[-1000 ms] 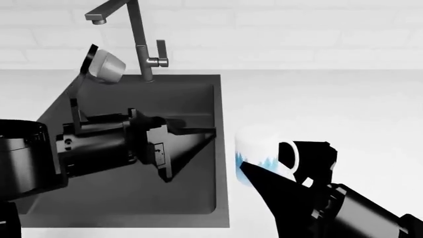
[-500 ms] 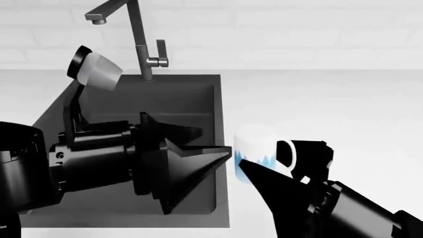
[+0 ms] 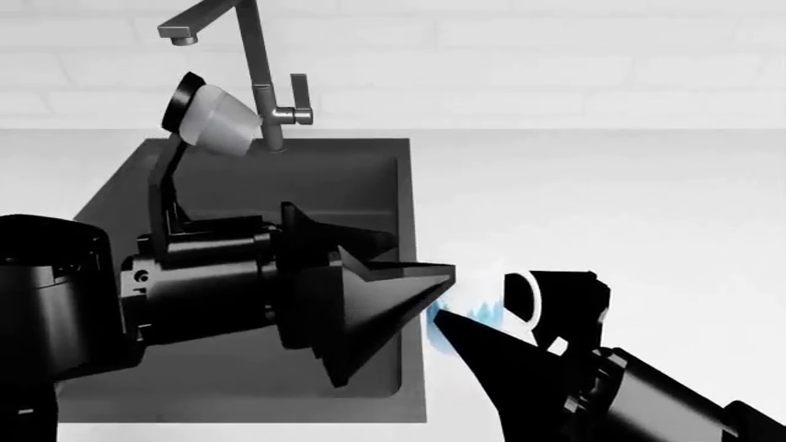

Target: A wet mug is on the counter and needs to be dried. Pick it up and place it upside down in the open cabinet.

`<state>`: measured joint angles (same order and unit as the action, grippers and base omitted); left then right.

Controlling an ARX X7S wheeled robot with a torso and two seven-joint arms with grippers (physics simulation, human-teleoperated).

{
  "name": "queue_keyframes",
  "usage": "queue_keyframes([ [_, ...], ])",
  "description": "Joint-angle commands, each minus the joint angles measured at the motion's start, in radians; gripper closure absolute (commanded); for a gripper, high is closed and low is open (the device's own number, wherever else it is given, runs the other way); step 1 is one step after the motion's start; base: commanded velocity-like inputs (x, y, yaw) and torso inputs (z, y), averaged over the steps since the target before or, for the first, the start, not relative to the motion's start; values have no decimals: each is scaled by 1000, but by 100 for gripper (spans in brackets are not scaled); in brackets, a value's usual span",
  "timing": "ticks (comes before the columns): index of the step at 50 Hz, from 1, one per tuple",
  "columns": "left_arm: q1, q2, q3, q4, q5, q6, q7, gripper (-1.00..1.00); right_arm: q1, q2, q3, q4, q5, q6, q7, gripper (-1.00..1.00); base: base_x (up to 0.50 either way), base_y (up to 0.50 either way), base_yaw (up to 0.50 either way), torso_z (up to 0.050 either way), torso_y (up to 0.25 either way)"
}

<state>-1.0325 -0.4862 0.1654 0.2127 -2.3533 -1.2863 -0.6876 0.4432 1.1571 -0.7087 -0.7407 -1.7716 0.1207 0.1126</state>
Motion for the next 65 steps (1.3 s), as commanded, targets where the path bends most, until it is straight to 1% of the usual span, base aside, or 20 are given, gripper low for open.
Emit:
queue_keyframes([
  [1, 0, 27, 31, -7, 22, 5, 6, -100, 5, -6, 6, 1, -13, 0, 0, 100, 0, 0, 0, 0, 0],
  [9, -5, 42, 40, -22, 47, 4, 19, -100, 6, -9, 5, 1, -12, -2, 1, 100, 0, 0, 0, 0, 0],
  [24, 3, 64, 79, 5, 42, 23, 12, -100, 11, -15, 4, 1, -10, -8, 1, 100, 0, 0, 0, 0, 0],
  [28, 6, 74, 63, 8, 63, 26, 26, -100, 10, -15, 4, 2, -11, -8, 1, 100, 0, 0, 0, 0, 0],
  [32, 20, 90, 23, 42, 87, 39, 44, -100, 16, -23, 2, 6, -11, -15, 1, 100, 0, 0, 0, 0, 0],
  [33, 23, 92, 17, 47, 94, 45, 42, 100, 17, -24, 2, 6, -11, -16, 1, 100, 0, 0, 0, 0, 0],
  [36, 32, 93, 7, 65, 101, 51, 44, 100, 18, -23, 2, 5, -9, -16, 0, 100, 0, 0, 0, 0, 0],
  [47, 48, 94, 33, 77, 85, 49, 52, 100, 18, -27, 2, 4, -12, -16, 1, 100, 0, 0, 0, 0, 0],
  [53, 47, 91, 28, 86, 95, 48, 59, 100, 8, -25, 1, 1, 3, -9, -2, 100, 0, 0, 0, 0, 0],
  [54, 46, 89, 27, 88, 96, 48, 60, 100, 5, -24, 2, -2, 7, -5, -3, -100, 0, 0, 0, 0, 0],
  [63, 33, 81, 19, 77, 111, 49, 73, 100, 7, -27, 2, 3, 15, -6, 4, -100, 0, 0, 0, 0, 0],
  [65, 27, 79, 15, 71, 119, 47, 79, 100, 5, -10, 6, 1, 31, -4, 9, -100, 0, 0, 0, 0, 0],
])
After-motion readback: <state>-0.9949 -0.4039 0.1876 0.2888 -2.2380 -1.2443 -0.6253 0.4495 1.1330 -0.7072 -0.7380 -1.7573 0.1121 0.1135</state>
